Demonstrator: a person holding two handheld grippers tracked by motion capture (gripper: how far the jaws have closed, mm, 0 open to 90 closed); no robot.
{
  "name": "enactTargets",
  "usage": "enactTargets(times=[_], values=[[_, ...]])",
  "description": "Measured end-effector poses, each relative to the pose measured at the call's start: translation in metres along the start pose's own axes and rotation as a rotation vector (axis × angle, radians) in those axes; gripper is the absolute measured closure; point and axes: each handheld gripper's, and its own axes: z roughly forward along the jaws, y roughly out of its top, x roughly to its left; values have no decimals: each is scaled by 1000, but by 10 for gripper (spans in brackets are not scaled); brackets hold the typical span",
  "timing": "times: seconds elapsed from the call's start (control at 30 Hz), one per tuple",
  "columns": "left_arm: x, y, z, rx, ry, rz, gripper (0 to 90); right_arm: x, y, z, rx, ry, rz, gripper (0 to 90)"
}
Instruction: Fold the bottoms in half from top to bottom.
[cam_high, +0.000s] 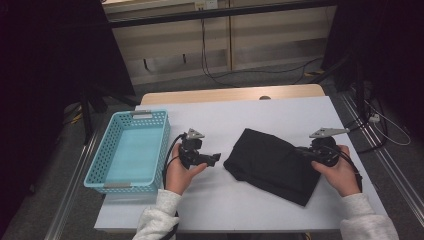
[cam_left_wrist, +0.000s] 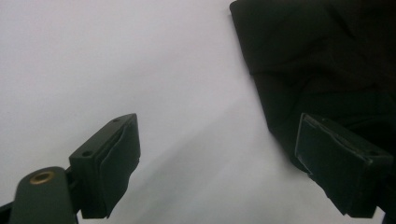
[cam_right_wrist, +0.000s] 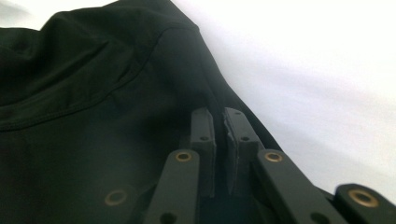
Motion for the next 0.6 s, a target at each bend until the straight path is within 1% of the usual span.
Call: enactTargets(times=[0.07, 0.13, 0.3, 0.33, 0.43, 0.5, 0.53, 0.6], values=[[0, 0, 0, 1, 0, 2, 138, -1, 0, -2, -6, 2, 6, 832], [0, 0, 0, -2, -4, -6, 138, -2, -1, -4, -9, 3, 12, 832], [0, 0, -2, -4, 3, -1, 138, -3, -2, -12, -1, 0, 24, 832], [1, 0, -2, -2, 0, -3, 138, -4, -4, -16, 8, -8, 20, 831], [0, 0, -2, -2, 0, -2, 138, -7, -10, -21, 17, -18, 27, 831], [0, 1, -3, 0, -1, 3, 138, -11, -15, -24, 30, -21, 37, 831], [-1, 1, -2, 2, -3, 3, 138, -12, -18, -25, 43, -27, 47, 831], [-2, 1, -1, 6, -1, 11, 138, -14, -23, -27, 57, -42, 50, 831]])
